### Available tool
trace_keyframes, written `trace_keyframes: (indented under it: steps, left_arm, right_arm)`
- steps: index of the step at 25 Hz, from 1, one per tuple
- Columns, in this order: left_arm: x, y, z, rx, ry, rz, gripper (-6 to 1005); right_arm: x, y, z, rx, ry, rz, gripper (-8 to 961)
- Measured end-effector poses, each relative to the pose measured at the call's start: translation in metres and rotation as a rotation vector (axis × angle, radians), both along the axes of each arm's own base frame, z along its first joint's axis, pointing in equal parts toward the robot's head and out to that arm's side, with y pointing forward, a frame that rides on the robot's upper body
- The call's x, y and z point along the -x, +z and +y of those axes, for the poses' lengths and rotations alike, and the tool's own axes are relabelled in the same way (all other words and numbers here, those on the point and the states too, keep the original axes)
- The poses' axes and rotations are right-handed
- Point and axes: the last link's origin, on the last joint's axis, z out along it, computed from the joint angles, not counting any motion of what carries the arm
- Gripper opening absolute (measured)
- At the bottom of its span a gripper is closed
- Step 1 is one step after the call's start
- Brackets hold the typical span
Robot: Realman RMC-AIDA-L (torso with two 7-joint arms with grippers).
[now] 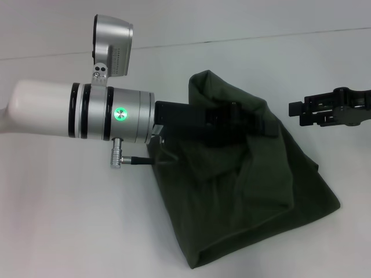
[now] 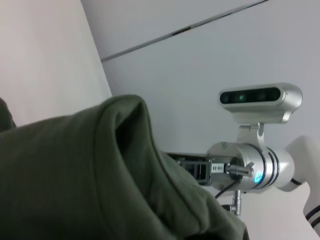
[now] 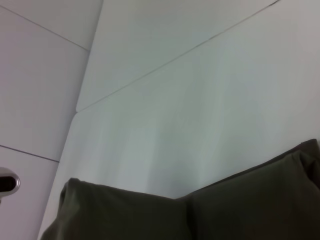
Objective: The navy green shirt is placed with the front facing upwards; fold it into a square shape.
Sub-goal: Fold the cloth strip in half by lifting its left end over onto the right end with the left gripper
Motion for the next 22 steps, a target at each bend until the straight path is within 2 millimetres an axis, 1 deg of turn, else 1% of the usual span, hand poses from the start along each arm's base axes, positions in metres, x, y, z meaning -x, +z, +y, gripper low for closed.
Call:
trace_keyframes:
  steps: [3,7,13,18,22]
  left_arm:
    - [-0.002,-0.001,0.001,-0.003,0.008,-0.006,65]
    - [-0.002,-0.008,-0.003,0.025,0.034,0.004,66]
    - [-0.002,-0.012,-0.001,0.029,0.06,0.027,225]
    - [-0.005,-0.01,0.003,0.012,0.08,0.002,433]
    - [-0.002,-0.007,0.005,-0.001,0.09,-0.004,520]
  right_arm:
    - [0.0,0.0,0.0,-0.001,0.002,-0.001,626]
    - [0.0,0.0,0.001,-0.007,0.001,-0.003,627]
    - [-0.001,0.0,0.002,-0.011,0.0,-0.007,627]
    - [-0.001,0.0,0.002,-0.011,-0.002,-0.007,628]
    - [-0.001,0.0,0.002,-0.011,-0.002,-0.007,627]
